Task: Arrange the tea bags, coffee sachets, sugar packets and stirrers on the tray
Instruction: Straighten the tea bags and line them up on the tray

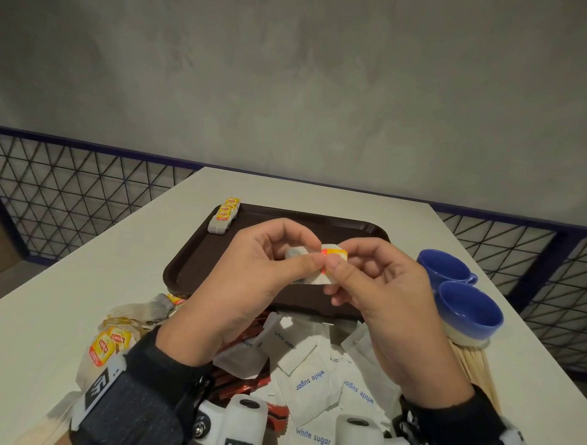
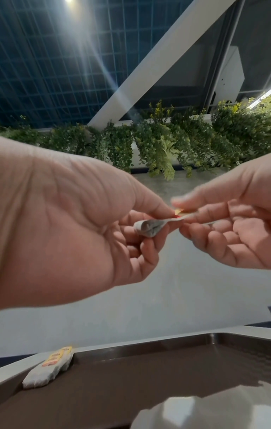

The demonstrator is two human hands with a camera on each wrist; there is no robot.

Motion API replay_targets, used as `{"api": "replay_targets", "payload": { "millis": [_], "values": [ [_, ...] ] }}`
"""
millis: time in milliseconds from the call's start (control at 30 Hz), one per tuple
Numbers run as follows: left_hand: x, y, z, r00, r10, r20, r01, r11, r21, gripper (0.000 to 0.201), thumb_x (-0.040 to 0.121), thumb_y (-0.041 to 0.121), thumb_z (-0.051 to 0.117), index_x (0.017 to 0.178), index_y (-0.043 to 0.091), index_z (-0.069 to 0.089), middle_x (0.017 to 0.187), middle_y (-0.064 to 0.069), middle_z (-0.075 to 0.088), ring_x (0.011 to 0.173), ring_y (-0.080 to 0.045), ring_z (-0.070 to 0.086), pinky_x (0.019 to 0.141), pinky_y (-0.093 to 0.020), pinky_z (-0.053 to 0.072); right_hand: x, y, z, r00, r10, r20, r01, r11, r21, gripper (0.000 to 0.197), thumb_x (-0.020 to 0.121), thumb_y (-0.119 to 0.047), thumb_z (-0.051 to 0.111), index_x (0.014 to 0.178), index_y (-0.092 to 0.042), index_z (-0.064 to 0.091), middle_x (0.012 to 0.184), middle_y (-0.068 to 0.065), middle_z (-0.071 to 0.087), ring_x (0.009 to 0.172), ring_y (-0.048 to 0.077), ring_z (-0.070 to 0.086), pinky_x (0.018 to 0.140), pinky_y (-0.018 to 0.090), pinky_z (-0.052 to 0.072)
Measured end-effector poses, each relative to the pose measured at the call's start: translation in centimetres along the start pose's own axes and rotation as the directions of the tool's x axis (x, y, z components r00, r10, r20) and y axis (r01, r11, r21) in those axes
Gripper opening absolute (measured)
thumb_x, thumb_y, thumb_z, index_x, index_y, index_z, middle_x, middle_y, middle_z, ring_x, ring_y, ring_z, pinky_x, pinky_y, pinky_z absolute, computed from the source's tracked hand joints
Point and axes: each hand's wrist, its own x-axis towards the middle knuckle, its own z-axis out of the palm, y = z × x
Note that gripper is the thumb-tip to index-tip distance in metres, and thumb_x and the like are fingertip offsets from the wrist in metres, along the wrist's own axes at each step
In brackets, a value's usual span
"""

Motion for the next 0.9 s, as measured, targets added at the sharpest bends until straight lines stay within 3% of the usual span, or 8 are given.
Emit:
{"api": "replay_targets", "payload": {
  "millis": [100,167,267,433,533,733,900],
  "values": [
    [-0.1,-0.1,0.0,0.999,0.027,-0.031,-0.025,0.996,0.084,0.018,0.073,0.025,0.083,0.089,0.026,0.077,0.092,0.001,0.076,0.089,-0.024,0.071,0.079,-0.035,0.060,0.2,0.3,-0.4,0.998,-0.030,-0.053,0.029,0.999,-0.017,0.021,0.079,-0.014,0.077,0.099,-0.012,0.074,0.081,0.010,0.075,0.067,0.020,0.071,0.059,0.026,0.058],
    [-0.2,0.0,0.2,0.998,0.034,-0.047,-0.027,0.991,0.131,0.020,0.073,0.026,0.085,0.091,0.024,0.077,0.094,0.002,0.076,0.094,-0.026,0.072,0.079,-0.041,0.061,0.3,0.2,-0.8,0.996,-0.039,-0.081,0.039,0.999,-0.001,0.021,0.077,-0.015,0.077,0.099,-0.013,0.075,0.081,0.010,0.075,0.067,0.019,0.070,0.058,0.024,0.056],
    [-0.2,-0.1,0.4,0.996,0.065,-0.067,-0.051,0.979,0.196,0.014,0.080,0.019,0.086,0.092,0.022,0.080,0.090,0.001,0.076,0.087,-0.024,0.072,0.074,-0.037,0.061,0.3,-0.1,-0.9,0.996,-0.054,-0.076,0.054,0.999,-0.005,0.021,0.077,-0.014,0.078,0.098,-0.014,0.076,0.079,0.010,0.075,0.066,0.018,0.069,0.057,0.023,0.055],
    [-0.3,-0.1,0.5,0.992,0.093,-0.082,-0.072,0.969,0.235,0.013,0.082,0.019,0.084,0.094,0.024,0.083,0.092,0.003,0.080,0.089,-0.017,0.075,0.079,-0.036,0.063,0.1,-0.3,-0.8,0.993,-0.091,-0.081,0.086,0.994,-0.064,0.024,0.072,-0.024,0.078,0.095,-0.017,0.078,0.074,0.006,0.074,0.065,0.017,0.068,0.058,0.024,0.056],
    [-0.2,-0.1,0.4,0.993,0.099,-0.065,-0.079,0.965,0.250,0.011,0.083,0.019,0.083,0.093,0.022,0.084,0.095,0.003,0.080,0.095,-0.020,0.075,0.086,-0.042,0.063,0.1,-0.4,-0.9,0.990,-0.112,-0.091,0.103,0.990,-0.093,0.022,0.072,-0.025,0.079,0.093,-0.020,0.079,0.073,0.005,0.075,0.064,0.016,0.069,0.057,0.022,0.057],
    [-0.2,-0.2,0.4,0.988,0.151,-0.011,-0.144,0.960,0.238,0.010,0.082,0.013,0.082,0.090,0.018,0.084,0.094,0.005,0.079,0.087,-0.018,0.072,0.078,-0.028,0.059,0.3,-0.2,-1.1,0.987,-0.113,-0.117,0.099,0.988,-0.120,0.023,0.069,-0.028,0.079,0.090,-0.020,0.078,0.073,0.006,0.075,0.063,0.014,0.069,0.057,0.022,0.057],
    [-0.2,-0.5,0.3,0.988,0.151,0.009,-0.148,0.953,0.266,0.010,0.083,0.012,0.083,0.092,0.017,0.084,0.099,0.004,0.078,0.094,-0.020,0.072,0.083,-0.035,0.059,0.1,-0.4,-1.2,0.986,-0.135,-0.102,0.116,0.978,-0.170,0.022,0.071,-0.031,0.078,0.091,-0.023,0.078,0.075,0.003,0.075,0.067,0.014,0.070,0.059,0.020,0.056]
  ]
}}
